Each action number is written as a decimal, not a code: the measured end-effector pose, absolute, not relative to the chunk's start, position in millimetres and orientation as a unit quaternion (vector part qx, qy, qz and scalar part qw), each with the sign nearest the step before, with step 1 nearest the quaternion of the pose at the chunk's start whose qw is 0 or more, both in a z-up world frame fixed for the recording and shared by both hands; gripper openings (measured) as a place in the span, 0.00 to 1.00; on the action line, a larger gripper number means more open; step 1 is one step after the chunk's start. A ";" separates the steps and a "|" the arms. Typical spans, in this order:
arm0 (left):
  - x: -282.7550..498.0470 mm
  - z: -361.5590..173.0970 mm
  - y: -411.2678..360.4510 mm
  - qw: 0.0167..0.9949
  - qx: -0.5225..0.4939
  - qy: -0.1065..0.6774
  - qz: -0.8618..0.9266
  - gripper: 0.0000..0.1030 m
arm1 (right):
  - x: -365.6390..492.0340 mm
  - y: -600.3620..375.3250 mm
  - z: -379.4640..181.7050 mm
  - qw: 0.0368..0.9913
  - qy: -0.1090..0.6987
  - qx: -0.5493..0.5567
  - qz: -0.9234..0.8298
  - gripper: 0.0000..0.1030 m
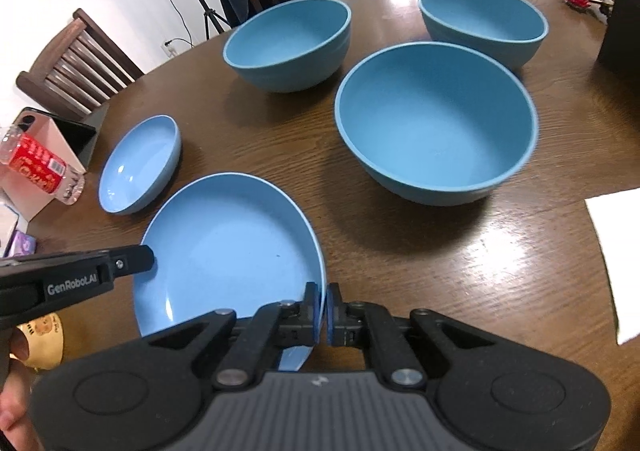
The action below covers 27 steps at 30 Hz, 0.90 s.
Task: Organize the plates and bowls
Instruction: 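Carry the light-blue plate with the right gripper onto the cream plate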
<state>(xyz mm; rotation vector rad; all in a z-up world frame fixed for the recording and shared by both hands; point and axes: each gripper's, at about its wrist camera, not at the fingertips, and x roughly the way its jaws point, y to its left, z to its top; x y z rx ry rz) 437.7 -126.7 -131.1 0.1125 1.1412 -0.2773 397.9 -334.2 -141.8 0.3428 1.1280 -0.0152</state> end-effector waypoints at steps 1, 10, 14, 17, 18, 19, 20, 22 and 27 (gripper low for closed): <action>432.7 -127.5 -127.6 0.833 0.054 0.535 -0.131 0.04 | 393.6 -334.9 -139.3 0.832 0.530 0.162 -0.007 0.04; 385.4 -106.1 -141.2 0.840 0.063 0.522 -0.132 0.04 | 349.3 -348.1 -119.6 0.838 0.521 0.164 -0.006 0.04; 365.0 -103.2 -149.5 0.840 0.068 0.521 -0.135 0.04 | 329.5 -356.4 -115.1 0.838 0.520 0.166 -0.007 0.04; 349.8 -103.0 -155.0 0.840 0.072 0.520 -0.137 0.04 | 316.2 -361.0 -114.9 0.837 0.521 0.166 -0.007 0.04; 345.2 -102.8 -156.8 0.840 0.073 0.520 -0.138 0.04 | 312.3 -362.2 -115.2 0.837 0.522 0.165 -0.007 0.04; 340.1 -103.1 -158.5 0.840 0.074 0.520 -0.138 0.04 | 308.2 -363.4 -115.3 0.836 0.523 0.165 -0.007 0.04; 335.1 -103.5 -159.9 0.840 0.075 0.520 -0.137 0.04 | 303.9 -364.6 -116.1 0.836 0.524 0.164 -0.006 0.04; 326.0 -105.4 -161.7 0.839 0.076 0.521 -0.135 0.04 | 295.8 -367.1 -118.3 0.834 0.526 0.164 -0.004 0.04; 305.9 -111.1 -166.0 0.835 0.077 0.529 -0.133 0.04 | 280.0 -372.9 -127.0 0.828 0.537 0.163 -0.001 0.04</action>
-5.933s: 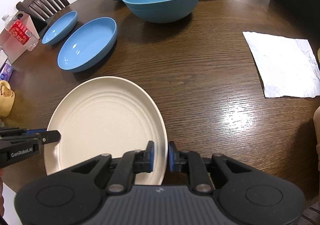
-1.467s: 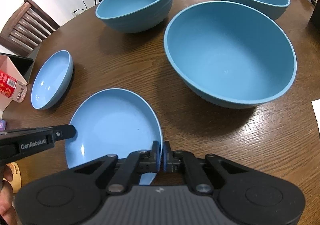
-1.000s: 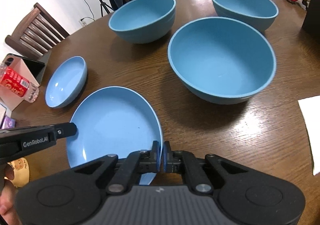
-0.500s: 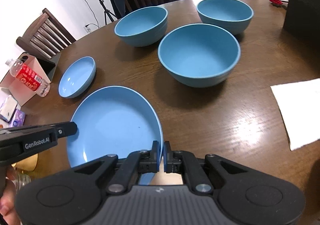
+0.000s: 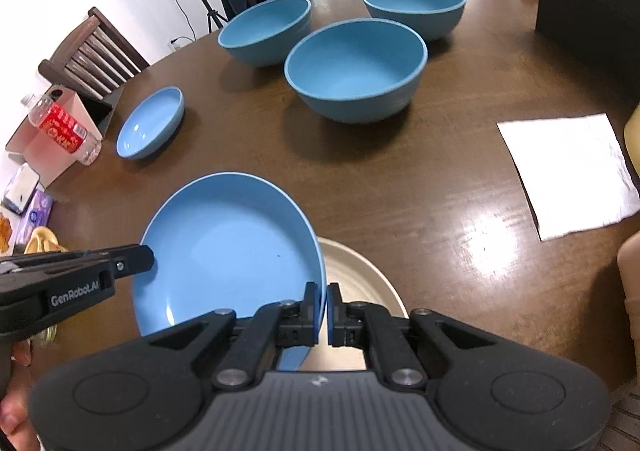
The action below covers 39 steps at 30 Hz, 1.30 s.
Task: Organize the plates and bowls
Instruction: 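Carry the light-blue plate with the right gripper onto the cream plate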
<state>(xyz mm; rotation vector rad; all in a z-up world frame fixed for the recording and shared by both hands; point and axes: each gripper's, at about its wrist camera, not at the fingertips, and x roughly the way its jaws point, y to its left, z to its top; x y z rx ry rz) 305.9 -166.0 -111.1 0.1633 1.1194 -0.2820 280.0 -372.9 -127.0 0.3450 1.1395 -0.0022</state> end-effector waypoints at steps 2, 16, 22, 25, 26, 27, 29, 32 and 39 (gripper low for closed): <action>298.7 -113.8 -168.4 0.834 0.080 0.530 -0.132 0.04 | 273.6 -375.1 -131.3 0.825 0.541 0.163 0.000 0.04; 274.7 -137.9 -179.4 0.819 0.094 0.552 -0.124 0.04 | 253.2 -381.3 -152.3 0.809 0.566 0.158 0.006 0.04; 273.8 -149.0 -182.5 0.812 0.097 0.563 -0.118 0.05 | 252.8 -383.3 -159.4 0.804 0.573 0.158 0.010 0.04; 274.4 -154.2 -185.8 0.809 0.101 0.566 -0.118 0.05 | 253.1 -385.5 -163.6 0.803 0.574 0.159 0.010 0.04; 274.8 -156.3 -187.1 0.808 0.103 0.568 -0.117 0.05 | 253.6 -385.7 -164.9 0.803 0.575 0.159 0.010 0.04; 275.1 -158.2 -188.3 0.807 0.105 0.570 -0.117 0.05 | 254.0 -386.4 -166.1 0.802 0.576 0.157 0.010 0.04; 274.9 -161.9 -189.7 0.805 0.109 0.571 -0.117 0.05 | 255.5 -386.5 -168.6 0.802 0.577 0.155 0.009 0.04; 275.7 -166.3 -191.4 0.804 0.114 0.572 -0.116 0.05 | 257.2 -387.4 -173.0 0.801 0.578 0.154 0.011 0.04; 278.9 -172.6 -193.2 0.800 0.119 0.577 -0.112 0.05 | 262.6 -384.4 -180.5 0.800 0.582 0.146 0.015 0.04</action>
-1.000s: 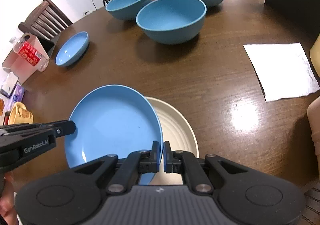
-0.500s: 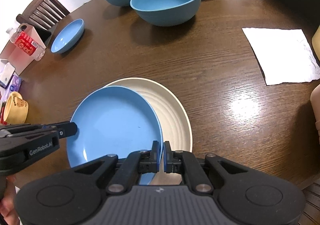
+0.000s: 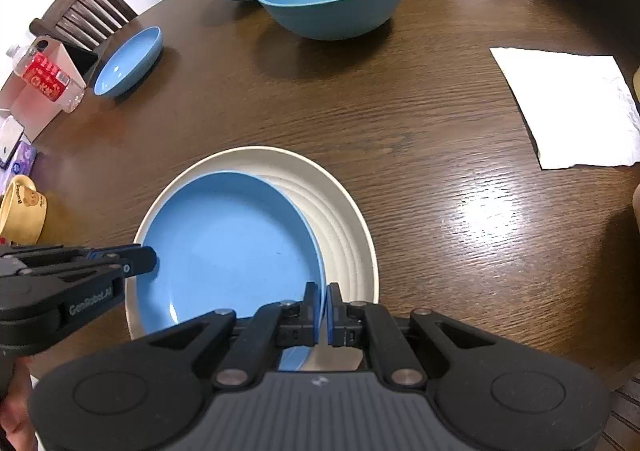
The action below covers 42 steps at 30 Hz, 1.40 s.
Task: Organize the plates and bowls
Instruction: 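Carry the light-blue plate with the right gripper onto the cream plate, then open both grippers and lift away from the stacked plates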
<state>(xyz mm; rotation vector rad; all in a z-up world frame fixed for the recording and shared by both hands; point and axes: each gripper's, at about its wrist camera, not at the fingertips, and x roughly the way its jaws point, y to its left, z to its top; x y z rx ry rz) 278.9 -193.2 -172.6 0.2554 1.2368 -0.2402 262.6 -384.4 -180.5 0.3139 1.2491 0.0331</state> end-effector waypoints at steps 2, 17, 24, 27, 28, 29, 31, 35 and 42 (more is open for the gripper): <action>279.6 -173.7 -193.3 0.800 0.120 0.577 -0.112 0.05 | 264.0 -383.6 -182.1 0.799 0.584 0.146 0.016 0.04; 282.6 -175.2 -194.5 0.798 0.126 0.579 -0.116 0.07 | 266.1 -382.6 -184.1 0.799 0.584 0.143 0.016 0.13; 282.0 -170.7 -192.9 0.799 0.121 0.577 -0.115 0.10 | 262.2 -384.2 -171.4 0.809 0.571 0.137 0.021 0.17; 280.5 -162.6 -188.7 0.804 0.116 0.572 -0.115 0.36 | 257.8 -385.6 -162.4 0.815 0.563 0.134 0.026 0.27; 279.4 -158.8 -187.0 0.807 0.114 0.568 -0.115 0.42 | 256.4 -386.3 -159.3 0.818 0.560 0.132 0.027 0.31; 278.1 -154.4 -185.2 0.811 0.112 0.562 -0.115 0.46 | 254.7 -386.9 -155.6 0.821 0.556 0.130 0.028 0.36; 276.2 -146.0 -182.0 0.818 0.109 0.554 -0.115 0.48 | 251.8 -388.8 -149.2 0.826 0.547 0.129 0.031 0.45; 273.2 -131.7 -172.7 0.831 0.098 0.537 -0.107 0.66 | 247.5 -392.2 -135.5 0.839 0.531 0.116 0.030 0.76; 269.7 -115.0 -158.4 0.850 0.083 0.516 -0.068 1.00 | 246.6 -399.9 -127.1 0.844 0.524 0.114 0.013 0.98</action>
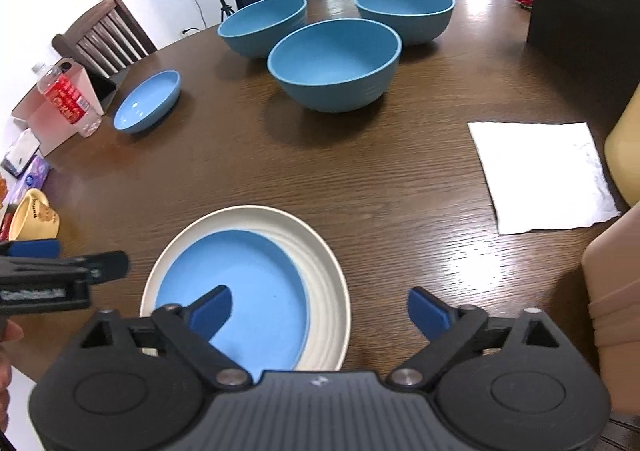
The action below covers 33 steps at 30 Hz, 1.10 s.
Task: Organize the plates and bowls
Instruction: 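Open both grippers and lift away from the stacked plates, then move both tools to the rim of the light-blue plate by the water bottle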
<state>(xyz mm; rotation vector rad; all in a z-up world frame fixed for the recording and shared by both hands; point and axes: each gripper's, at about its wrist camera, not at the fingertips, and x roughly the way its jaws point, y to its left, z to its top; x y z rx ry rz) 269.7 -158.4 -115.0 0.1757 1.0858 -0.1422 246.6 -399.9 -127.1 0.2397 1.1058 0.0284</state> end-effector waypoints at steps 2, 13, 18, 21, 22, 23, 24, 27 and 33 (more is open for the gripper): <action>269.3 -112.6 -154.7 0.850 0.083 0.517 -0.058 1.00 | 246.5 -399.8 -125.1 0.844 0.524 0.114 0.015 0.98; 275.2 -86.7 -116.4 0.864 0.056 0.500 -0.029 1.00 | 263.4 -377.0 -100.5 0.853 0.509 0.109 0.037 1.00; 288.7 -71.2 -90.7 0.872 0.048 0.488 -0.011 1.00 | 283.8 -358.0 -88.1 0.858 0.500 0.107 0.050 1.00; 300.2 -61.7 -73.6 0.877 0.039 0.479 0.001 1.00 | 298.7 -345.7 -80.7 0.861 0.495 0.101 0.055 1.00; 304.7 -59.5 -68.9 0.878 0.037 0.477 0.003 1.00 | 303.9 -341.1 -78.5 0.862 0.494 0.099 0.057 1.00; 309.8 -56.9 -63.6 0.879 0.035 0.475 0.007 1.00 | 310.2 -335.8 -76.2 0.863 0.493 0.097 0.058 1.00; 315.3 -54.4 -58.7 0.880 0.033 0.473 0.010 1.00 | 316.9 -330.7 -74.1 0.863 0.493 0.096 0.058 1.00; 330.3 -49.3 -45.2 0.882 0.031 0.470 0.018 1.00 | 335.9 -316.2 -68.8 0.863 0.493 0.094 0.064 1.00; 373.3 -42.9 -9.4 0.882 0.015 0.469 0.044 1.00 | 377.8 -284.3 -64.1 0.861 0.496 0.083 0.072 1.00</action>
